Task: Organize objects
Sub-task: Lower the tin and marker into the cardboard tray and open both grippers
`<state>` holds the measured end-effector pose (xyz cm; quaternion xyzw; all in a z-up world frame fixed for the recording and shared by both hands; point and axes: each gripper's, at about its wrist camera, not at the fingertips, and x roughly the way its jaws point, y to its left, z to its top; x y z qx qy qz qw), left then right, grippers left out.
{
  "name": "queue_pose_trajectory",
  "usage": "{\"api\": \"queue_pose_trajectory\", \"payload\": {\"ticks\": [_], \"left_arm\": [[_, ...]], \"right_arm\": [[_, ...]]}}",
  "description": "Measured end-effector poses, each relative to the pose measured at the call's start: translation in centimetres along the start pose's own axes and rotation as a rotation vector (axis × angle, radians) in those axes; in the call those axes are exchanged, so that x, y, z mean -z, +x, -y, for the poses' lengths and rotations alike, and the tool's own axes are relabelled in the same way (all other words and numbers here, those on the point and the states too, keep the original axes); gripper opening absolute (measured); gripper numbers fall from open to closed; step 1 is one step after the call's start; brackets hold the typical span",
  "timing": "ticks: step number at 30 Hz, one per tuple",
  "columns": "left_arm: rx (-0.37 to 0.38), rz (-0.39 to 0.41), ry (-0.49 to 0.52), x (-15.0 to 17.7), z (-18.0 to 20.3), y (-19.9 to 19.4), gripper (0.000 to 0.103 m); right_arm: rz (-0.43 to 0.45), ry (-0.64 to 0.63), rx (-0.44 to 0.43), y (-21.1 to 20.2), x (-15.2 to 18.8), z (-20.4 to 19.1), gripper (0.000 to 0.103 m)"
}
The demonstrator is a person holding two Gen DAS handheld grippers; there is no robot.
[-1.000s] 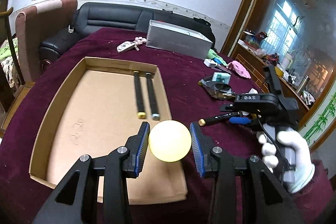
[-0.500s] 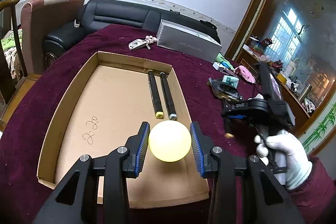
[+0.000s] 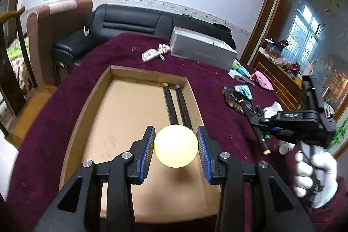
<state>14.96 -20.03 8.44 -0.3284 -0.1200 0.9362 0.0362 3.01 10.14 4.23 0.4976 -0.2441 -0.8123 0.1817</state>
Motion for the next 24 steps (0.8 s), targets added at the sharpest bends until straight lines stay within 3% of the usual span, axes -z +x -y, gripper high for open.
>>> {"api": "queue_pose_trajectory", "payload": {"ticks": [4, 8, 14, 18, 24], "left_arm": [[-0.027, -0.014, 0.018, -2.5, -0.9, 1.9, 0.034], [-0.039, -0.081, -0.012, -5.1, -2.7, 5.9, 0.034], [-0.062, -0.174, -0.113, -7.0, -6.3, 11.5, 0.034], [-0.061, -0.210, -0.193, -7.2, -8.7, 13.9, 0.034], [-0.036, -0.228, -0.214, -7.7, -9.3, 15.9, 0.034]], "right_arm": [[-0.037, -0.027, -0.104, 0.9, -0.8, -3.5, 0.013], [-0.095, -0.057, -0.166, 3.5, -1.2, -7.3, 0.013], [-0.171, -0.094, -0.143, 10.1, -1.3, -12.1, 0.013], [-0.201, -0.094, -0.102, 14.0, -1.6, -13.4, 0.013], [-0.205, -0.137, -0.041, 16.9, -1.6, -14.2, 0.013]]}}
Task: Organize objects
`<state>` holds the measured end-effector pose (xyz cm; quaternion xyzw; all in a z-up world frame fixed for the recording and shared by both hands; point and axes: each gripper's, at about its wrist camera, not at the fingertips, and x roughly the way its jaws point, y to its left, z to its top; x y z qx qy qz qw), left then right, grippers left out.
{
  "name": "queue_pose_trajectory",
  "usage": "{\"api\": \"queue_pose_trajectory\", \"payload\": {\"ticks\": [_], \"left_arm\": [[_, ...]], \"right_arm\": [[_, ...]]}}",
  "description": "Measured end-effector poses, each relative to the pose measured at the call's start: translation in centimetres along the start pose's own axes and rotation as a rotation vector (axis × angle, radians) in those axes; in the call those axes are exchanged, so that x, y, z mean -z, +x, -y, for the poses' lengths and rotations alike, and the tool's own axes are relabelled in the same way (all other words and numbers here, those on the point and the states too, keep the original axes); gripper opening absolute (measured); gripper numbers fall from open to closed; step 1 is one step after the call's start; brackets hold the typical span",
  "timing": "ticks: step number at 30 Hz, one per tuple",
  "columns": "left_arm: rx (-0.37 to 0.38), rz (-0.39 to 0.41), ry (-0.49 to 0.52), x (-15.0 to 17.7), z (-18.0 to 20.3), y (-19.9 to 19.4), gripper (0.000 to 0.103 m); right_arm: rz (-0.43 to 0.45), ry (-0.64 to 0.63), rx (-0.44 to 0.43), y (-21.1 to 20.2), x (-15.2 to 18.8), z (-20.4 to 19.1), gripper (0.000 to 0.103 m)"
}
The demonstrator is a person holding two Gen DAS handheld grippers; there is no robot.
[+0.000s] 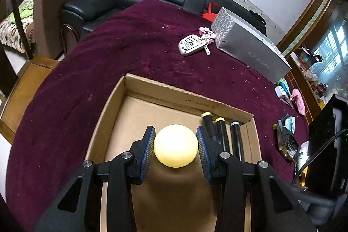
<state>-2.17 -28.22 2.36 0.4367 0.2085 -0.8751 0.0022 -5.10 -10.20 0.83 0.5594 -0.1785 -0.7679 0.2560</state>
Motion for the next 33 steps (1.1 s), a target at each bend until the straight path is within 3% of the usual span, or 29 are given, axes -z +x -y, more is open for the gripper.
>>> {"api": "queue_pose_trajectory", "payload": {"ticks": [10, 13, 17, 20, 25, 29, 31, 33], "left_arm": [[0.022, -0.021, -0.058, -0.1, -0.1, 0.3, 0.034], [0.031, 0.040, -0.056, 0.7, 0.1, -2.3, 0.034], [0.013, 0.177, -0.021, 4.1, 1.4, -5.7, 0.039], [-0.015, 0.259, 0.096, 7.2, 4.0, -7.0, 0.039], [-0.082, 0.296, 0.195, 8.8, 6.5, -8.2, 0.039], [-0.002, 0.297, 0.193, 9.0, 8.0, -10.9, 0.042], [0.079, 0.272, 0.192, 9.4, 9.1, -11.9, 0.057], [0.156, 0.221, 0.179, 9.9, 10.2, -12.1, 0.059]], "right_arm": [[0.079, -0.035, 0.013, -2.4, 0.0, -0.2, 0.017], [0.131, -0.041, -0.003, -5.2, 0.6, 0.5, 0.018], [0.209, -0.069, 0.003, -9.5, 3.5, 2.6, 0.034], [0.231, -0.043, 0.002, -11.6, 5.8, 4.6, 0.034], [0.266, 0.004, -0.024, -15.1, 9.1, 7.7, 0.034], [0.326, 0.034, 0.005, -18.5, 11.3, 10.7, 0.034], [0.362, 0.059, 0.028, -20.4, 12.4, 12.7, 0.034], [0.392, 0.085, 0.049, -22.0, 13.2, 14.5, 0.034]]}}
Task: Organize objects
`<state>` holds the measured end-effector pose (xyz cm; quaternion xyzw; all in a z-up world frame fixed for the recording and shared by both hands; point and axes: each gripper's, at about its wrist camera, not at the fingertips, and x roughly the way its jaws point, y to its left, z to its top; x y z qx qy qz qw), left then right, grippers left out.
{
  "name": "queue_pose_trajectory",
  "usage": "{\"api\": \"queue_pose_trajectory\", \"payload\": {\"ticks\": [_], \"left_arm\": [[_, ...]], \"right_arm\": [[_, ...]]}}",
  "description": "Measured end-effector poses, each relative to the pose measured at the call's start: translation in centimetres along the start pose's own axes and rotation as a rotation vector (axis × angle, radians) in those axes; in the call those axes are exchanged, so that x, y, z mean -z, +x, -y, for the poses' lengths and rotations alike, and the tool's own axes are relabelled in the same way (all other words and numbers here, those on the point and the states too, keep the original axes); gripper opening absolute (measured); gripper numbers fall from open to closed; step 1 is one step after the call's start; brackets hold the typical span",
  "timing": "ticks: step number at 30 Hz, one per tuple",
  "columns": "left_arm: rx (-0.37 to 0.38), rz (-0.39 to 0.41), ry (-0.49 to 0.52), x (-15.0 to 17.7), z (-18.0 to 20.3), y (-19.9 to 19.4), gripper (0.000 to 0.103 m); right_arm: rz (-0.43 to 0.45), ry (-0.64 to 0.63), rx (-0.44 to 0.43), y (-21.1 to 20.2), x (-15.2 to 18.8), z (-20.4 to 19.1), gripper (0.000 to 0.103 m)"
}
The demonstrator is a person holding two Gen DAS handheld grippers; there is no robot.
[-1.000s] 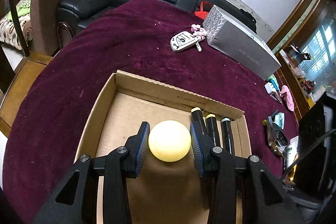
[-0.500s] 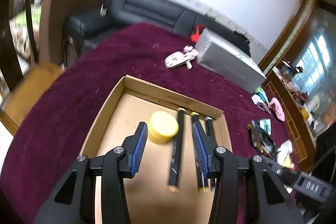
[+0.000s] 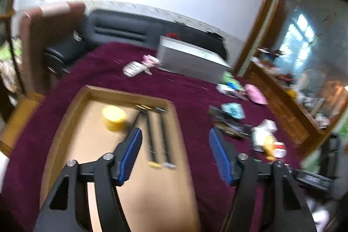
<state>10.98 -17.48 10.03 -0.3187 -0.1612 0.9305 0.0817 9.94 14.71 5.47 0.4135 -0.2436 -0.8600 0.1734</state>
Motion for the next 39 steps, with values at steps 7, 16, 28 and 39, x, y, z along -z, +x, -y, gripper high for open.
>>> {"api": "queue_pose_trajectory", "payload": {"ticks": [7, 16, 28, 39], "left_arm": [[0.109, -0.166, -0.012, 3.7, 5.5, 2.5, 0.059], [0.162, -0.251, 0.112, 7.1, 11.1, 3.7, 0.059], [0.123, -0.271, 0.043, 7.7, 8.2, 4.5, 0.059], [0.123, -0.288, 0.479, 9.9, 14.3, 7.1, 0.059]], "right_arm": [[0.122, 0.135, 0.102, -5.9, -1.0, 8.5, 0.036], [0.147, 0.235, 0.259, -6.5, -4.7, 15.1, 0.044], [-0.118, 0.114, -0.117, 0.8, -2.0, 8.7, 0.047], [0.005, 0.167, -0.003, -2.6, -1.4, 11.6, 0.047]]}}
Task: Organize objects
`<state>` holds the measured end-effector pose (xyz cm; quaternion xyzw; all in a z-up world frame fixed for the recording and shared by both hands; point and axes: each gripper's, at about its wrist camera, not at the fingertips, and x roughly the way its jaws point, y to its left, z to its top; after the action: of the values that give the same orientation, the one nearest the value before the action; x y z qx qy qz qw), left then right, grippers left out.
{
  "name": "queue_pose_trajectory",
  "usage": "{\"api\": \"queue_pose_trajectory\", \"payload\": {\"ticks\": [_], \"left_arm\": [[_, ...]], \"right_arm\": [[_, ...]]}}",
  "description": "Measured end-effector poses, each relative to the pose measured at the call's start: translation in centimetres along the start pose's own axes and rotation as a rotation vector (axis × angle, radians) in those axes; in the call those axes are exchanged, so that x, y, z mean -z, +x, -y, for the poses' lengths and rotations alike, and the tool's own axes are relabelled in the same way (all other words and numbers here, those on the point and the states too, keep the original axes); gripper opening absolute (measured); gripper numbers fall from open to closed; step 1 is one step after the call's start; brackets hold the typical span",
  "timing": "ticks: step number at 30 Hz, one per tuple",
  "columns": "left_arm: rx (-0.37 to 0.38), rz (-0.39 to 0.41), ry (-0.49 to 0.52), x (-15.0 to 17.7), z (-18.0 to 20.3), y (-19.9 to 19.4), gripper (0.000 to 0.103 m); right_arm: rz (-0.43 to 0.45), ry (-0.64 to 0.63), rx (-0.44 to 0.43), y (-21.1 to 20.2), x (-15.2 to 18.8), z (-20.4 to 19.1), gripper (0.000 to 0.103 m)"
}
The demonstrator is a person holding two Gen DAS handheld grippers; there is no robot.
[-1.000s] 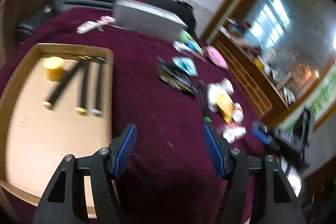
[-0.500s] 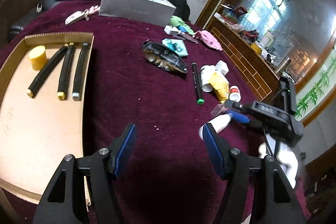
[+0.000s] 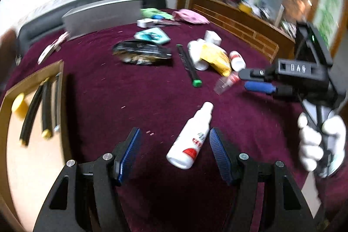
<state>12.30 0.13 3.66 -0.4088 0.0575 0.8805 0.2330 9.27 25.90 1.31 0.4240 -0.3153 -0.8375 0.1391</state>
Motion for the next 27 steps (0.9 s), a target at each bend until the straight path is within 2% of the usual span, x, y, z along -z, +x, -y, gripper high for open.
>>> {"api": "queue_pose_trajectory", "payload": {"ticks": [5, 9, 11, 12, 14, 20, 27], "left_arm": [[-0.031, -0.067, 0.081, -0.7, 1.8, 3.2, 0.059], [-0.026, -0.081, 0.131, -0.6, 3.7, 4.4, 0.058], [-0.039, -0.103, 0.147, -0.4, 4.2, 5.0, 0.041], [-0.033, -0.116, 0.141, -0.3, 4.0, 5.1, 0.025], [-0.006, -0.116, 0.090, -0.4, 3.1, 4.7, 0.025], [0.007, -0.108, -0.059, 0.0, 0.1, 3.2, 0.025], [-0.025, -0.129, -0.092, 0.1, -0.8, 3.9, 0.025]], "right_arm": [[0.007, 0.023, -0.002, -0.4, -0.1, 0.8, 0.047], [0.017, 0.027, 0.000, -0.7, -0.4, 0.8, 0.047], [0.018, 0.028, 0.005, -0.7, -0.6, 0.7, 0.047], [0.015, 0.026, 0.009, -0.7, -0.7, 0.8, 0.047], [0.007, 0.029, 0.018, -0.5, -0.8, 0.7, 0.047], [-0.015, 0.098, 0.085, 1.0, -1.1, 1.0, 0.047], [0.004, 0.196, 0.152, 2.5, -2.0, 0.6, 0.047]]}}
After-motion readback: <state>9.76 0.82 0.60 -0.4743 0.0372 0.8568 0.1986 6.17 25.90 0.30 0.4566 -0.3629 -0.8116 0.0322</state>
